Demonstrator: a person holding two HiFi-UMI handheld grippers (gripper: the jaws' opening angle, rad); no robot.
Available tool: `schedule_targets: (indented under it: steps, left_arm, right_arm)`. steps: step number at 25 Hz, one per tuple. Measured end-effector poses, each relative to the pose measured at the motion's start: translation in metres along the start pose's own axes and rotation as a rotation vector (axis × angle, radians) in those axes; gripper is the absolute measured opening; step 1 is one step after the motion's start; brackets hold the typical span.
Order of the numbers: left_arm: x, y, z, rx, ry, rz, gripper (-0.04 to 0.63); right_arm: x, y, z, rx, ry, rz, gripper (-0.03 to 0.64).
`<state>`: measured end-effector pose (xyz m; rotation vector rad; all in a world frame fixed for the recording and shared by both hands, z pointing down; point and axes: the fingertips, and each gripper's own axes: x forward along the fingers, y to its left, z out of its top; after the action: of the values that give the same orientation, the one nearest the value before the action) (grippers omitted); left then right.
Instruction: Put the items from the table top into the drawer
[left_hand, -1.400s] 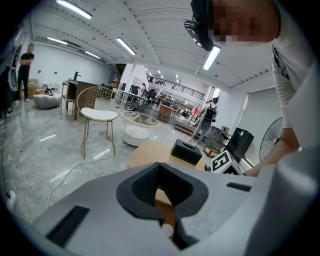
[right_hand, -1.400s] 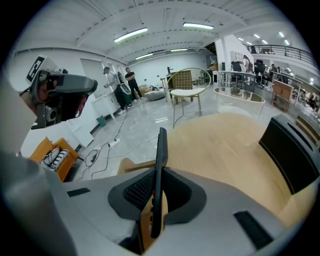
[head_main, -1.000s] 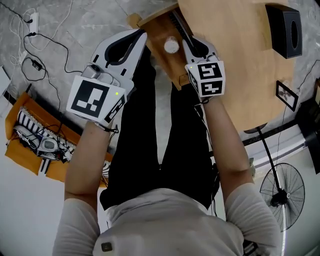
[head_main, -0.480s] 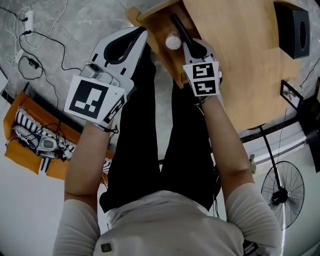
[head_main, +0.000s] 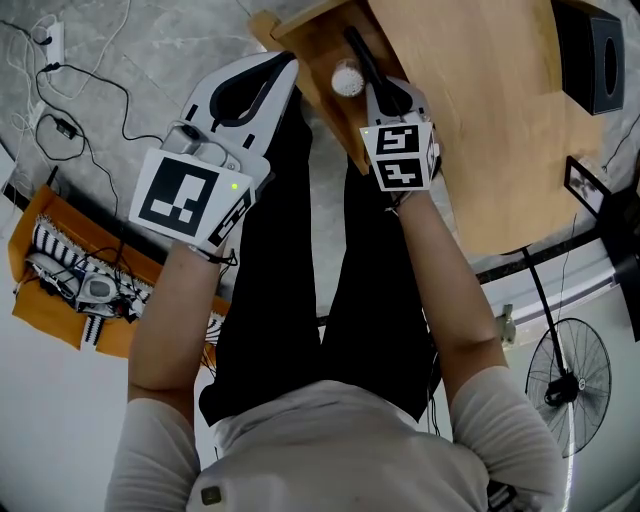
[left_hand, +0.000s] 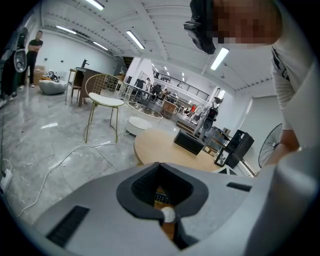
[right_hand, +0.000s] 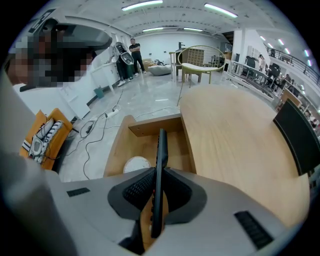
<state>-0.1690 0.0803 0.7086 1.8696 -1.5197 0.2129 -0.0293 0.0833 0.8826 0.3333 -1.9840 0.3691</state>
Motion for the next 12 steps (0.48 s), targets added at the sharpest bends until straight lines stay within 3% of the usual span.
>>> schedule_targets:
  steps: [12]
  left_arm:
    - [-0.0028,0.0059,0.0032,-0.007,-0.004,-0.001,0.009]
  right_arm:
    - [0.001,0.004,0.0036,0.032,0.007,0.003,0.083]
